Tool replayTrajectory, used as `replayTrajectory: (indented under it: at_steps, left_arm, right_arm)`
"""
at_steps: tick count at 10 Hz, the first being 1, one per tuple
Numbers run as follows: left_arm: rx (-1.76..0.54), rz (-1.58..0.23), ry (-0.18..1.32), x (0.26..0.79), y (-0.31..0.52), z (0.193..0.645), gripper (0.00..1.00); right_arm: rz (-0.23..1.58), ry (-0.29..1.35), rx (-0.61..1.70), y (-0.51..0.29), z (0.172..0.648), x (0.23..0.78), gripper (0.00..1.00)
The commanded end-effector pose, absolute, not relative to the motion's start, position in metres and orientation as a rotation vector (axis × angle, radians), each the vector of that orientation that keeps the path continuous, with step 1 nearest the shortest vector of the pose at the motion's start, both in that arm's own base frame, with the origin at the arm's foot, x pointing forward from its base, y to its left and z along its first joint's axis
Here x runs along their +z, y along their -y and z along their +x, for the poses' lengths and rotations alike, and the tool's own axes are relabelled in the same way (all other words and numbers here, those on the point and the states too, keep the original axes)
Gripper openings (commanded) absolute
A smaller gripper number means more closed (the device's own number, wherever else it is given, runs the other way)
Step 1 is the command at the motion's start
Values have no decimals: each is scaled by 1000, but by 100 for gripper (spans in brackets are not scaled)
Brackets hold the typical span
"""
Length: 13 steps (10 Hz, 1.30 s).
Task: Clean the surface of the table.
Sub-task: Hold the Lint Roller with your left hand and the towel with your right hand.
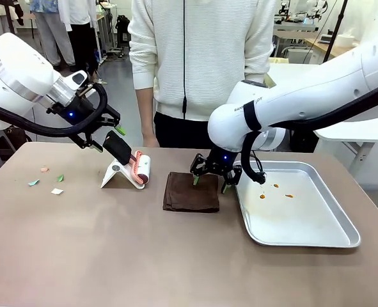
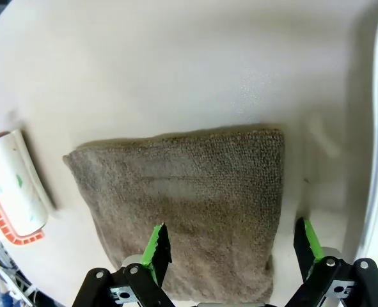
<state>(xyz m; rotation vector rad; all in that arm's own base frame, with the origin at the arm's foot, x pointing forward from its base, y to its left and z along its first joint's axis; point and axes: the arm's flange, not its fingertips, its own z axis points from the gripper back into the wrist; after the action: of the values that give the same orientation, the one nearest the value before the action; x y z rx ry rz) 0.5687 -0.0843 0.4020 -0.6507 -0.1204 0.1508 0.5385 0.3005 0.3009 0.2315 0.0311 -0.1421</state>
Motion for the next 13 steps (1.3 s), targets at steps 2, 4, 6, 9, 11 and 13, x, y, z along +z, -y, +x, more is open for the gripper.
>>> replayTrajectory:
  at_steps: [2, 4, 6, 9, 11, 13]
  left_arm:
    - [143, -635, 106, 405, 85, 573, 5]
    - [145, -631, 103, 405, 86, 573, 0]
    - [143, -633, 102, 405, 86, 574, 2]
    - [143, -632, 105, 404, 88, 574, 0]
    - [142, -637, 106, 404, 88, 574, 0]
    - [139, -637, 108, 405, 88, 573, 0]
  right_arm:
    - [214, -54, -158, -305, 541, 303, 40]
    - [219, -61, -159, -305, 541, 304, 0]
    - [232, -64, -159, -305, 542, 303, 0]
    - [243, -69, -162, -303, 543, 301, 0]
    - [253, -70, -162, -302, 543, 300, 0]
    - [267, -73, -166, -299, 543, 299, 0]
